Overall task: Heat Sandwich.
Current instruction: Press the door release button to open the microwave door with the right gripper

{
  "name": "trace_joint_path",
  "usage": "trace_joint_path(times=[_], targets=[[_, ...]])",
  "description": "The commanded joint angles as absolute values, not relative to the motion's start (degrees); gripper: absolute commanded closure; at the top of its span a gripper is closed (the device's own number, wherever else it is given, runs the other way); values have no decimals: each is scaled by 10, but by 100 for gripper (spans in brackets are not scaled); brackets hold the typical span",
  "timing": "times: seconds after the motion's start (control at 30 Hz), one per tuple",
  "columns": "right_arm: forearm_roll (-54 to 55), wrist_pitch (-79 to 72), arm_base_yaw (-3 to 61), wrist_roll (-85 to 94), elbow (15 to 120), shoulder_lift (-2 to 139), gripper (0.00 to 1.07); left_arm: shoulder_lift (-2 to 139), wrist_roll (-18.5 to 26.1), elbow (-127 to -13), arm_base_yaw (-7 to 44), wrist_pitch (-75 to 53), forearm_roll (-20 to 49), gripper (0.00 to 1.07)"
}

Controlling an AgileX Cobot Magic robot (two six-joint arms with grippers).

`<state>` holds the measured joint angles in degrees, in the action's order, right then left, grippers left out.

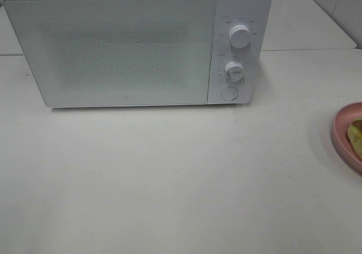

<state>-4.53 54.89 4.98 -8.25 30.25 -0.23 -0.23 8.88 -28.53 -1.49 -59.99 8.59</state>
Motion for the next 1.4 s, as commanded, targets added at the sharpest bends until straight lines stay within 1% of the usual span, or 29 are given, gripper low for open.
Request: trace_joint_path(times=[0.03,0.23,0.37,0.53,0.83,1.1,1.4], targets=[[-42,508,46,-79,308,-11,32,-17,85,-284,-11,-595,86,9],[-42,478,46,-79,308,26,32,-17,85,-284,-11,-595,86,9],[-42,442,46,-79,305,91,32,-17,85,-284,-11,-595,86,9],[-42,422,46,-79,301,121,32,-17,85,-284,-11,-595,86,9],[-42,314,46,-79,272,228,32,-17,85,-284,-11,-595,86,9],[-42,277,46,-79,272,306,32,-17,85,-284,-11,-595,86,9],[-42,190,46,-79,272,409,32,-17,85,-284,-11,-595,86,9]])
